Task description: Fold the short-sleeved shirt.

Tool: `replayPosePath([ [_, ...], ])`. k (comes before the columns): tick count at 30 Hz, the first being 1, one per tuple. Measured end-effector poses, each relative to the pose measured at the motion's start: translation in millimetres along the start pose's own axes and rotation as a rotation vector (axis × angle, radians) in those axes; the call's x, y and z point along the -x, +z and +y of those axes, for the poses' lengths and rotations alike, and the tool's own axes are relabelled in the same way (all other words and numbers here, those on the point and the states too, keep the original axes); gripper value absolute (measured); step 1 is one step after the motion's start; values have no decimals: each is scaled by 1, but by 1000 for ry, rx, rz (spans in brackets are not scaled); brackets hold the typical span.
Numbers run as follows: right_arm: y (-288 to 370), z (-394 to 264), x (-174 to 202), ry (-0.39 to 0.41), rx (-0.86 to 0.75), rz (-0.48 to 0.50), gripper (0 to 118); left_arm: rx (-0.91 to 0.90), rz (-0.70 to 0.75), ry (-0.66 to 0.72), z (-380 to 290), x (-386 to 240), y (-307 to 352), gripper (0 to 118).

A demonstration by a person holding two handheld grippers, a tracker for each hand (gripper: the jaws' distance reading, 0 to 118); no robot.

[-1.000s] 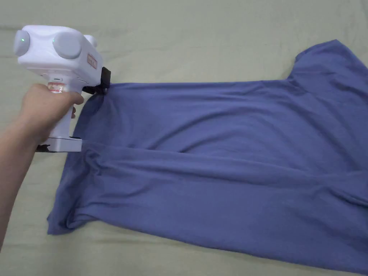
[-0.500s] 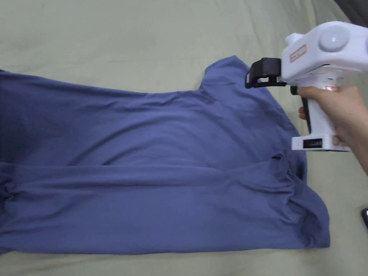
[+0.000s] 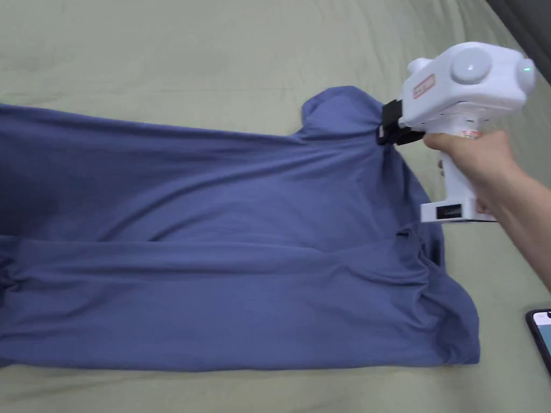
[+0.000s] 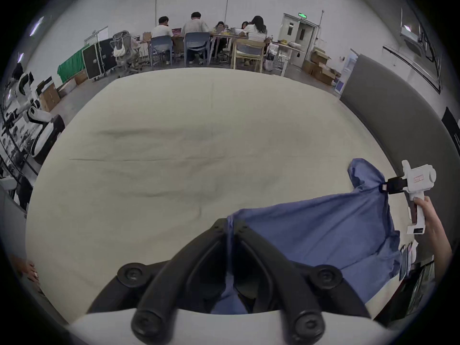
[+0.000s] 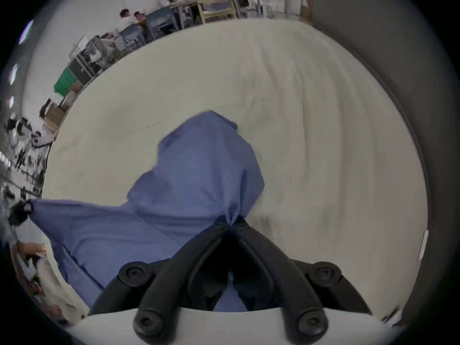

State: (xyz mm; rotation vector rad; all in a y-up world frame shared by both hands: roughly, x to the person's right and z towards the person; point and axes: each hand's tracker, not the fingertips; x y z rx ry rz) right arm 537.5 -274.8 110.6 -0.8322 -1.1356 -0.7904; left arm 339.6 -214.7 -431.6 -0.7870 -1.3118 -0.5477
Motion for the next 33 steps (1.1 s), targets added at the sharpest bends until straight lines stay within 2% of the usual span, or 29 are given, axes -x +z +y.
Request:
replayPosePath([
  [5,69,-24,9,148,-92,8,3,-21,10,-27,-35,9,46,0],
  [9,131,-80,18,225,-181,20,3,15,111,-74,-75,11,68,0],
  [12,160,-135,20,248,-170,74,3,74,135,-96,-111,10,73,0],
  [15,164,-192,16,222,-99,98,3,159,165,-153,-143,4,67,0],
  [19,132,-250,14,200,56,83,3,274,211,-220,-172,-1,36,0],
  [21,111,-264,14,179,106,73,3,313,221,-238,-182,-7,23,0],
  [26,88,-263,13,169,114,45,3,333,232,-244,-193,-13,15,0],
  [27,85,-262,14,172,116,38,4,332,231,-224,-191,-12,16,6],
  [29,85,-261,16,171,126,38,21,323,223,-175,-188,-8,18,18],
  [30,86,-261,18,161,131,21,21,313,231,-170,-187,-8,22,18],
  [31,88,-263,19,158,124,23,58,301,243,-169,-186,-8,29,35],
  [32,93,-266,21,156,124,61,99,284,243,-169,-185,-8,40,57],
  [33,103,-269,24,147,101,70,118,237,219,-167,-183,-8,55,80],
])
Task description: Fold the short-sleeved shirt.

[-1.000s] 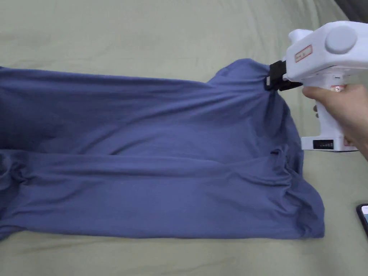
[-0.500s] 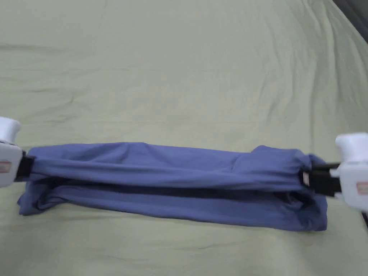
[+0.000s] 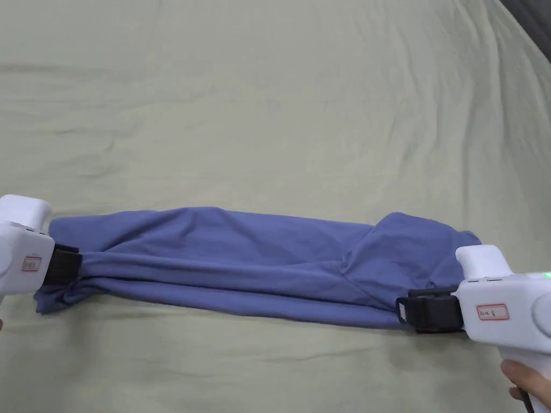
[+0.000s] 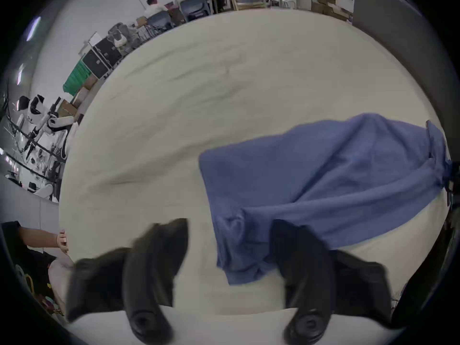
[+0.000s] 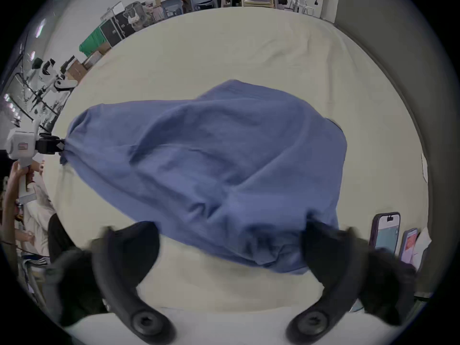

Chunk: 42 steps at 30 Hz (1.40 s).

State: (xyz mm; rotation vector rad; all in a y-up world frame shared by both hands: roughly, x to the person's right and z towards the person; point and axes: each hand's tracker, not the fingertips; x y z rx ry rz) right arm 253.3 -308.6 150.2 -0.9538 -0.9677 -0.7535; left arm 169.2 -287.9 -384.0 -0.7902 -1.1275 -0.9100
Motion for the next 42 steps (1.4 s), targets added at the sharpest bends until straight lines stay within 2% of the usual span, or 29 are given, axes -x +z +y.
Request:
replayPosePath([
  [4,55,0,17,-24,-137,24,118,-198,25,92,-10,9,78,81],
  [8,133,-2,43,-9,-428,17,117,-537,61,147,-34,1,176,81],
  [10,160,-7,53,21,-544,-26,108,-703,57,102,-51,-9,214,80],
  [11,171,-10,60,34,-573,-55,95,-770,94,90,-59,-17,225,71],
  [12,176,-11,64,38,-575,-80,53,-774,131,91,-62,-22,230,20],
  [13,176,-12,66,36,-556,-72,4,-736,117,91,-58,-23,228,0],
  [14,175,-12,67,30,-555,-66,2,-740,147,161,-58,-22,224,0],
  [16,173,-12,69,2,-577,-34,2,-614,-2,145,-49,-16,202,0],
  [17,170,-8,69,-10,-536,-3,2,-587,21,173,-45,-17,189,0],
  [19,168,-8,67,-12,-548,-18,2,-541,21,164,-40,-14,163,0],
  [21,162,-4,67,1,-528,-46,2,-457,-3,209,-26,-3,123,2],
  [22,159,-2,67,4,-526,-53,2,-419,-17,226,-22,1,103,28],
  [23,156,1,65,2,-518,-47,2,-373,-42,283,-17,8,76,72],
  [24,152,4,64,-2,-506,-31,2,-297,-65,355,-11,15,52,92],
  [26,143,9,67,-10,-488,-11,2,-217,-88,397,-12,18,2,92],
  [30,118,21,75,43,-399,-35,2,-15,-79,337,-13,13,-71,92],
  [32,107,26,79,61,-378,-46,2,-41,-103,346,-16,11,-77,92],
  [33,102,29,81,63,-367,-40,2,-128,-102,336,-20,9,-65,90],
  [34,98,30,83,63,-360,-33,2,-151,-93,276,-20,6,-60,71],
  [35,94,31,86,66,-352,-26,2,-164,-94,251,-19,1,-57,41],
  [36,89,32,88,70,-341,-21,2,-168,-44,218,-23,-2,-55,17],
  [37,84,34,91,77,-329,-14,2,-160,-167,220,-22,2,-55,10],
  [38,81,35,93,81,-318,-11,2,-141,-211,246,-19,1,-54,10],
  [39,80,35,96,92,-308,-8,2,-144,-127,225,-19,7,-48,10],
  [40,80,34,99,103,-306,-9,2,-155,-121,223,-22,13,-41,10],
  [42,82,34,99,115,-308,-8,2,-180,-154,303,-19,41,-21,10],
])
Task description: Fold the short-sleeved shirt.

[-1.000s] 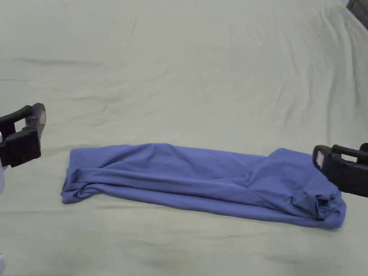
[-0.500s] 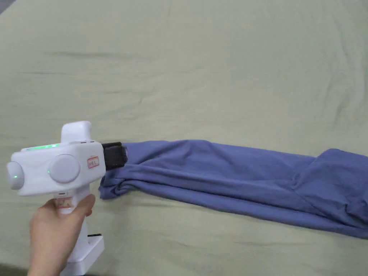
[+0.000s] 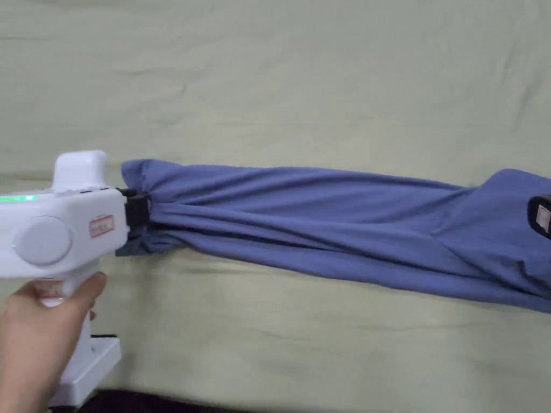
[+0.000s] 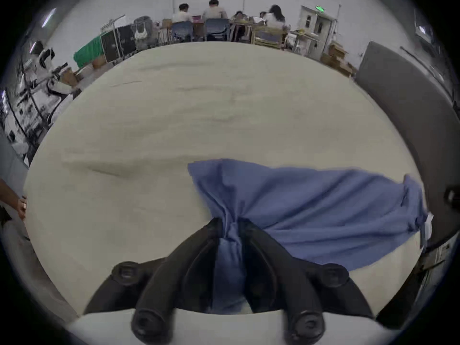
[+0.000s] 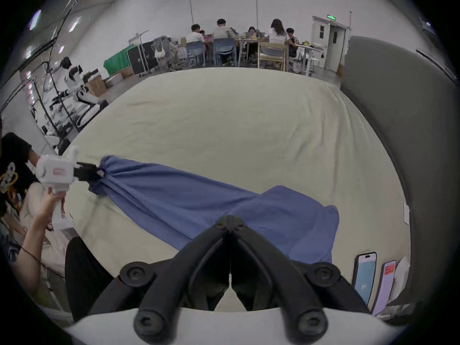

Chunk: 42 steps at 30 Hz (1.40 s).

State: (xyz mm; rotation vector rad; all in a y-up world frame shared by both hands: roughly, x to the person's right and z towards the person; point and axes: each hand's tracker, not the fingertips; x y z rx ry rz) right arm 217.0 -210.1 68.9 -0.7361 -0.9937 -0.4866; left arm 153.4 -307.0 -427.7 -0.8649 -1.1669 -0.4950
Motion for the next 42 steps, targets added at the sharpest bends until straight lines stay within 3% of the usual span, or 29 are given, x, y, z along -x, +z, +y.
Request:
replayPosePath([
  [2,2,-1,-1,-3,-5,3,2,-28,109,-47,11,6,26,10],
  [5,5,-2,-6,-16,-25,7,2,-47,548,-396,20,-27,49,10],
  [6,7,-2,-8,-19,-29,9,2,-66,586,-435,21,-39,57,10],
  [9,12,-5,-15,-32,-47,15,2,-78,340,-306,31,-63,80,10],
  [13,25,-12,-28,-55,-62,5,2,-56,311,-432,16,-144,78,10],
  [15,31,-18,-38,-73,-68,1,2,-22,178,-466,5,-190,69,10],
  [17,35,-22,-46,-88,-69,-6,2,24,33,-458,-7,-229,54,10],
  [22,40,-33,-65,-140,-58,-21,2,185,-79,-444,-30,-286,-10,10],
  [23,40,-34,-67,-144,-55,-22,2,215,-89,-415,-31,-285,-20,16],
  [25,40,-35,-69,-146,-49,-26,2,289,-195,-339,-30,-274,-31,57],
  [26,40,-36,-69,-145,-46,-26,2,283,-244,-300,-27,-265,-23,68],
  [29,38,-35,-70,-146,-45,-22,2,149,-180,-285,-12,-238,39,70],
  [31,36,-35,-69,-152,-45,-10,2,48,-131,-278,-3,-219,90,82],
  [34,31,-34,-66,-147,-44,3,2,-86,-43,-277,13,-200,108,83],
  [35,31,-34,-65,-146,-42,9,2,-89,-36,-269,17,-196,95,76],
  [36,30,-34,-64,-146,-40,15,2,-63,-48,-273,20,-195,79,28],
  [37,30,-35,-62,-147,-38,17,2,19,-65,-285,23,-199,59,0],
  [42,35,-38,-63,-134,-16,-16,2,268,-108,-365,-22,-248,-31,0],
])
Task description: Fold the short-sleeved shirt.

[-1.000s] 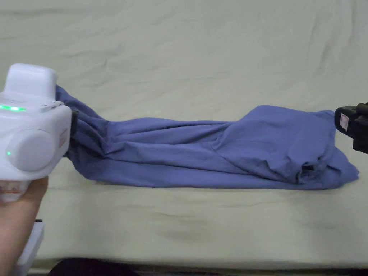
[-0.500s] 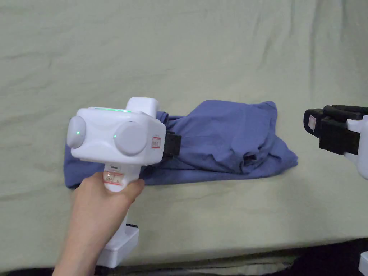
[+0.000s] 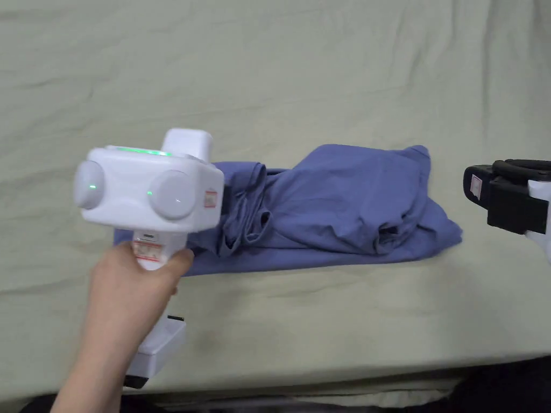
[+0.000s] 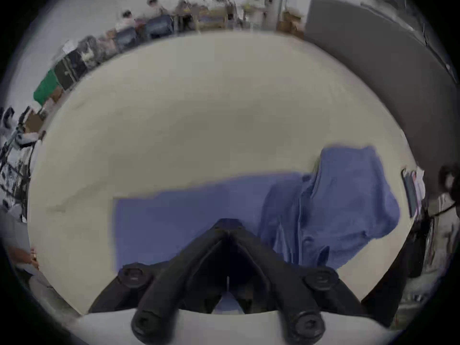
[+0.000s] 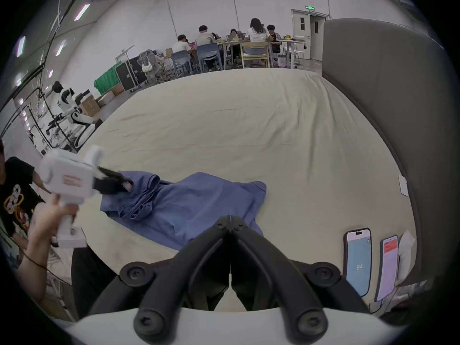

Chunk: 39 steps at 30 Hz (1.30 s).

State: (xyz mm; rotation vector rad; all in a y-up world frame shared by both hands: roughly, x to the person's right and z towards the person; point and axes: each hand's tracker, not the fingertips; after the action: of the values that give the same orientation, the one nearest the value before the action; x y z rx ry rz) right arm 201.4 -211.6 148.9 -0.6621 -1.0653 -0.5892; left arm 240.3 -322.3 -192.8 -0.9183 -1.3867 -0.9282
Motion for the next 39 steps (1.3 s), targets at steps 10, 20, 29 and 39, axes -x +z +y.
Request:
replayPosePath([
  [10,0,3,-1,-7,6,-10,2,-100,-144,-52,1,-67,27,0],
  [20,34,11,-1,10,-65,-13,2,-308,88,-14,-16,27,151,0],
  [29,25,5,9,29,-33,9,2,-67,-50,351,-31,148,31,96],
  [39,10,3,9,42,21,-10,2,-135,-155,213,-39,124,37,11],
])
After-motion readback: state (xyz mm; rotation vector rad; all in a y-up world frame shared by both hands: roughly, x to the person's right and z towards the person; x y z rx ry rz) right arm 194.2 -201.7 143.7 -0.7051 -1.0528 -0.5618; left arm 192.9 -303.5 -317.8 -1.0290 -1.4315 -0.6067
